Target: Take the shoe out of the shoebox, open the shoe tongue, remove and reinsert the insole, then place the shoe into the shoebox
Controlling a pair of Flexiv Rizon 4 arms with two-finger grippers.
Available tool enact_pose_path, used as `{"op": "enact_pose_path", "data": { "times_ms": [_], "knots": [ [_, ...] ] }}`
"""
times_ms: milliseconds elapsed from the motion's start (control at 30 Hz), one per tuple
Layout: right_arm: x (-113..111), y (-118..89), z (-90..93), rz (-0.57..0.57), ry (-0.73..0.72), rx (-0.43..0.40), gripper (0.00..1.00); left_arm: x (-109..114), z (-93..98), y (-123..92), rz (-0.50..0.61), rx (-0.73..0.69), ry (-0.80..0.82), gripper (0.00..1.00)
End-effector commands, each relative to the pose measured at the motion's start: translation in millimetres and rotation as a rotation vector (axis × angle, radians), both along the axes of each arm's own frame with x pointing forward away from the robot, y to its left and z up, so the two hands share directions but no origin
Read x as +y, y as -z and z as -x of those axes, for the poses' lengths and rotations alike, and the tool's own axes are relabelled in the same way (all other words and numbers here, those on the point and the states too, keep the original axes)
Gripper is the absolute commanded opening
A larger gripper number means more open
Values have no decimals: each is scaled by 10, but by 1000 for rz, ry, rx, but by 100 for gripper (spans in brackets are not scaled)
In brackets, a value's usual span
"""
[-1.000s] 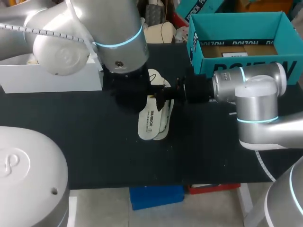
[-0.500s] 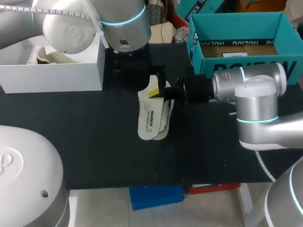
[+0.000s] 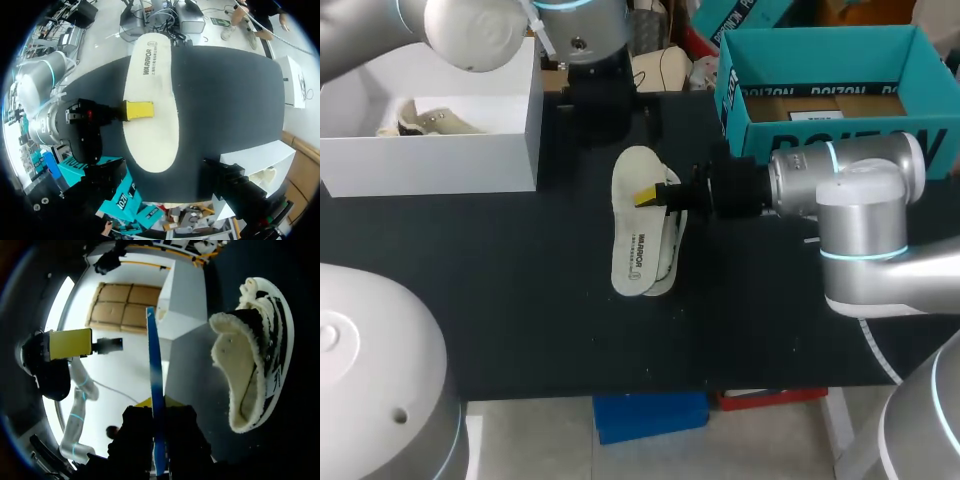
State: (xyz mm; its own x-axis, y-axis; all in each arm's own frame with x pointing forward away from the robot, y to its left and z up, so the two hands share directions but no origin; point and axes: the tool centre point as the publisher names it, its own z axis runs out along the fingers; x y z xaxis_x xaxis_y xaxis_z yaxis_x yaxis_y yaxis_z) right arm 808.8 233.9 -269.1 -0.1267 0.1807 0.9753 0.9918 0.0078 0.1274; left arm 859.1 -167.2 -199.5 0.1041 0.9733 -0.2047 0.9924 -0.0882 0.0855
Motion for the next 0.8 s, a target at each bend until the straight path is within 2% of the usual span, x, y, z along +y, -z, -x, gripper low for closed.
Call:
{"op": "enact_pose_path", "data": {
  "times_ms": [33,200,367,533,800],
  "knots": [
    [8,-1,-1,3,0,1,0,-55,-160,59,-8,16,-3,100],
    [8,-1,-1,3,0,1,0,-53,-180,97,1,28,-8,100],
    [8,-1,-1,3,0,1,0,-55,-91,64,-1,20,-9,100],
    [8,-1,-1,3,0,1,0,-68,99,11,-1,11,-3,100],
    [8,-1,-1,3,0,1,0,-43,540,-5,1,11,3,100]
  ]
}}
